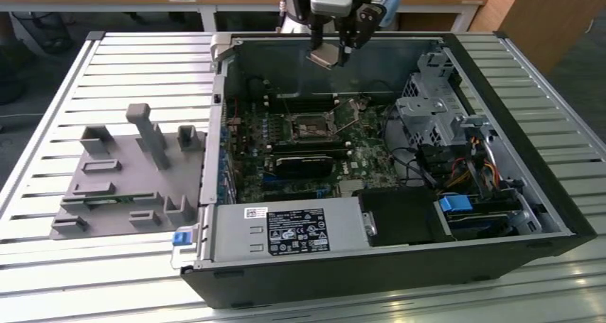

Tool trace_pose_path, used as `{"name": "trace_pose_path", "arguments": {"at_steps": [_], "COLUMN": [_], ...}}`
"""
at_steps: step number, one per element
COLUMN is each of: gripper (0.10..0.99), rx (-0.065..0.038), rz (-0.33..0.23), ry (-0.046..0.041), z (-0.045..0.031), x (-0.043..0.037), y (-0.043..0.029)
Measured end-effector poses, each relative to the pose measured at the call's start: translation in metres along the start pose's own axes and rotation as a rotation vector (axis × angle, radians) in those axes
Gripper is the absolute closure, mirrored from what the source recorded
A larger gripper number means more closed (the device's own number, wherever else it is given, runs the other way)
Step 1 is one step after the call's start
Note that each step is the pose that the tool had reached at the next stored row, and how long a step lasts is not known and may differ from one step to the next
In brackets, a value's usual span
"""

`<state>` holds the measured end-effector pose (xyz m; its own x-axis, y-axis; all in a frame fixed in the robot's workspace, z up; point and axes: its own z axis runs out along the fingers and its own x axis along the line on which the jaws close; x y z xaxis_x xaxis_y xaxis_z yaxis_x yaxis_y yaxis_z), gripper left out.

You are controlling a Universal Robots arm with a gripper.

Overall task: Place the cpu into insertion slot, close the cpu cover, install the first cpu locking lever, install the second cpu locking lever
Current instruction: 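Place the cpu into insertion slot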

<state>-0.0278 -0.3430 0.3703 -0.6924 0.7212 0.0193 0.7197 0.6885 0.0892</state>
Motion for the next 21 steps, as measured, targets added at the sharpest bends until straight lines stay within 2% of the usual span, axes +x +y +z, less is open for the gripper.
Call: {"name": "trace_pose_path", "arguments": {"at_steps": [21], "gripper": [0.545], "rx": [-0.006], "rz": [0.289], "ry": [-0.0259], "z": [0.0061], "x": [0.0003], "y": [-0.0001]}}
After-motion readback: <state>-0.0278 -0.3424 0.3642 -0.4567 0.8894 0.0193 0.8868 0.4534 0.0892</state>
